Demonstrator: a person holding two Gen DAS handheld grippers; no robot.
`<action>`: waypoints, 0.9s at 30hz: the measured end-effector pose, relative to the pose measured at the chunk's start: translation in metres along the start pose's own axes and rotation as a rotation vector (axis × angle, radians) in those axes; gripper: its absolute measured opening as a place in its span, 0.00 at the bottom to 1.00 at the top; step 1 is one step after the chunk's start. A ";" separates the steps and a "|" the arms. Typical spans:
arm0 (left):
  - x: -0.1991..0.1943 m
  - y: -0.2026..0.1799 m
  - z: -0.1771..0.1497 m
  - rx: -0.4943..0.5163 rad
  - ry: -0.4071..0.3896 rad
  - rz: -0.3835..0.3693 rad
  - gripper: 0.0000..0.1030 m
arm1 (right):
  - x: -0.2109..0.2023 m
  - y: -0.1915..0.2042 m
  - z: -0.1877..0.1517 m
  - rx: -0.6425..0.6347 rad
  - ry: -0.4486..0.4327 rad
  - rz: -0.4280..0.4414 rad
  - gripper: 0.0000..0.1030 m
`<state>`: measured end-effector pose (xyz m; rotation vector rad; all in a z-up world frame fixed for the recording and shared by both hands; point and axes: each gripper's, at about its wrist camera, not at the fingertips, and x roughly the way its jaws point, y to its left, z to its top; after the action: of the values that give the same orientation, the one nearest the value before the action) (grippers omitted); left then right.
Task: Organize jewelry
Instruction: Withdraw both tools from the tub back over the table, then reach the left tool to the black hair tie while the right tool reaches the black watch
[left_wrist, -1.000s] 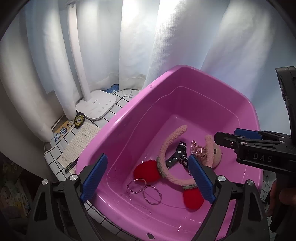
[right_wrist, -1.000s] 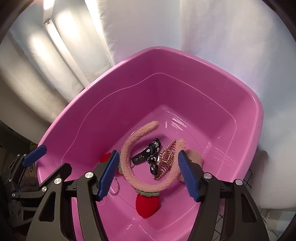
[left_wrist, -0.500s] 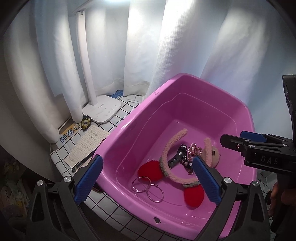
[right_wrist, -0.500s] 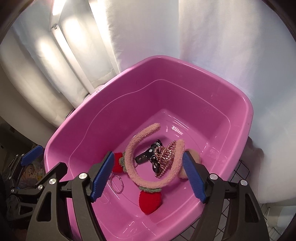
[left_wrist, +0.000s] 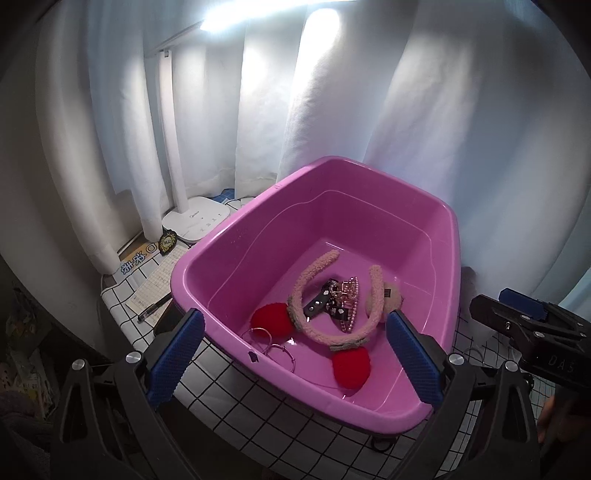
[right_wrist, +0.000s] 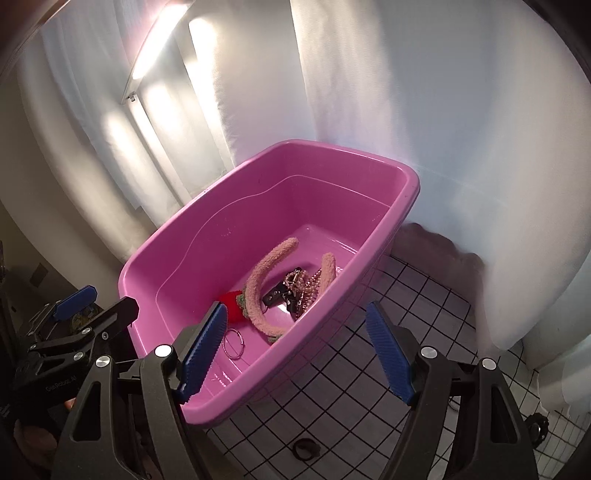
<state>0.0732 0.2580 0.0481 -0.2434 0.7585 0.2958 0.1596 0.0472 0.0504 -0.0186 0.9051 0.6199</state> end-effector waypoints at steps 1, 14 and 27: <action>-0.004 -0.005 -0.004 -0.010 -0.002 -0.002 0.94 | -0.008 -0.007 -0.007 0.004 -0.005 0.001 0.72; -0.050 -0.103 -0.083 -0.023 0.006 -0.008 0.94 | -0.111 -0.158 -0.127 0.110 0.017 -0.131 0.72; -0.041 -0.182 -0.175 -0.042 0.092 0.019 0.94 | -0.126 -0.248 -0.202 0.143 0.084 -0.137 0.79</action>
<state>-0.0030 0.0253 -0.0264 -0.2911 0.8468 0.3199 0.0811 -0.2741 -0.0425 0.0215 1.0190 0.4291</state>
